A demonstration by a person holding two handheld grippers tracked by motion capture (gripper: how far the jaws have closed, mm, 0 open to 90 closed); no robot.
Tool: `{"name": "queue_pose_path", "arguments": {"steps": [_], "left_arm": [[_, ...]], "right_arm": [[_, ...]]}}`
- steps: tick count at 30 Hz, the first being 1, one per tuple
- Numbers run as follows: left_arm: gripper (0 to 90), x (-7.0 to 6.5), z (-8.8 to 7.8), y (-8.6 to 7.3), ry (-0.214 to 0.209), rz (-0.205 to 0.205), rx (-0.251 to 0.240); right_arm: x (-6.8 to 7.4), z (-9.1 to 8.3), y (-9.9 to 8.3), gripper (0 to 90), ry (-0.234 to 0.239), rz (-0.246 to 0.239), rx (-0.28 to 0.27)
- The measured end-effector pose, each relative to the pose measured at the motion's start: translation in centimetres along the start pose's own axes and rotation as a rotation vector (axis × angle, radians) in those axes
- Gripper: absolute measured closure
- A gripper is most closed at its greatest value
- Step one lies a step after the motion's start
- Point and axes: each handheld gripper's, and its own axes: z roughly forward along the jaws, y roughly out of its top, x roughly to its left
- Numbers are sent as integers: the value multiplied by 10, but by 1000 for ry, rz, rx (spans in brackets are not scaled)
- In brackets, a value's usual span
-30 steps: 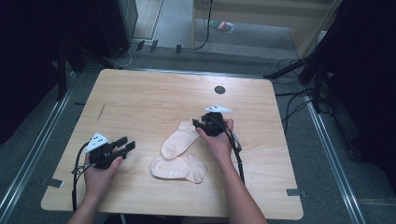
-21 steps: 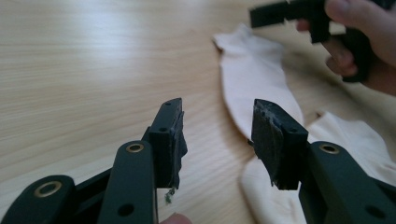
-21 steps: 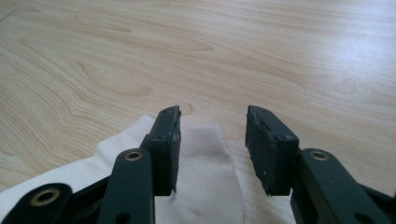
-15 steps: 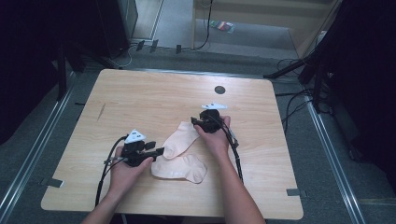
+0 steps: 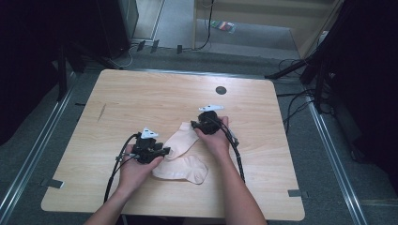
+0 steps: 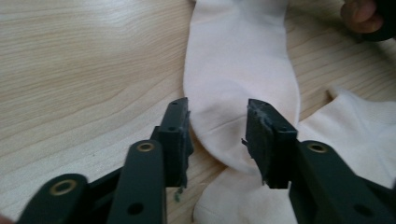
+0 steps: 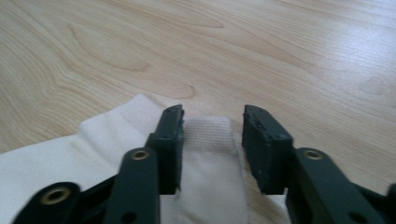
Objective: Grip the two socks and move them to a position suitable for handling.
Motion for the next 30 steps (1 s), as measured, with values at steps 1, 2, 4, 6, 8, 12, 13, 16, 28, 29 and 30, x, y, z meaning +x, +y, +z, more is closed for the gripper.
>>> {"name": "queue_pose_path", "arguments": {"steps": [1,2,4,6,8,12,13,16,28,29,30], "left_arm": [[732,0,1,0,2,1,1],[732,1,1,-1,5,6,4],[862,3,0,-1,-16,6,-3],[900,6,-2,-1,-35,2,-19],[900,8,-6,0,-43,6,-34],[900,16,-14,4,-45,9,-62],[900,18,-16,6,-42,16,-66],[900,22,-19,11,-33,27,-76],[900,46,-2,30,63,87,-50],[900,48,0,30,63,79,-53],[900,50,1,31,55,68,-62]], "right_arm": [[2,-1,-2,794,28,2,-1],[2,-1,-2,794,28,2,-1],[3,-3,-3,822,33,20,6],[4,-6,-4,829,28,32,9],[5,-10,-6,832,27,43,-2],[4,-23,-9,832,49,102,-43],[4,-27,-9,832,53,117,-52],[2,-39,-8,831,55,161,-87],[17,-55,-34,827,-31,214,-154],[17,-54,-35,826,-21,233,-150],[16,-53,-38,820,-14,250,-145]]}}
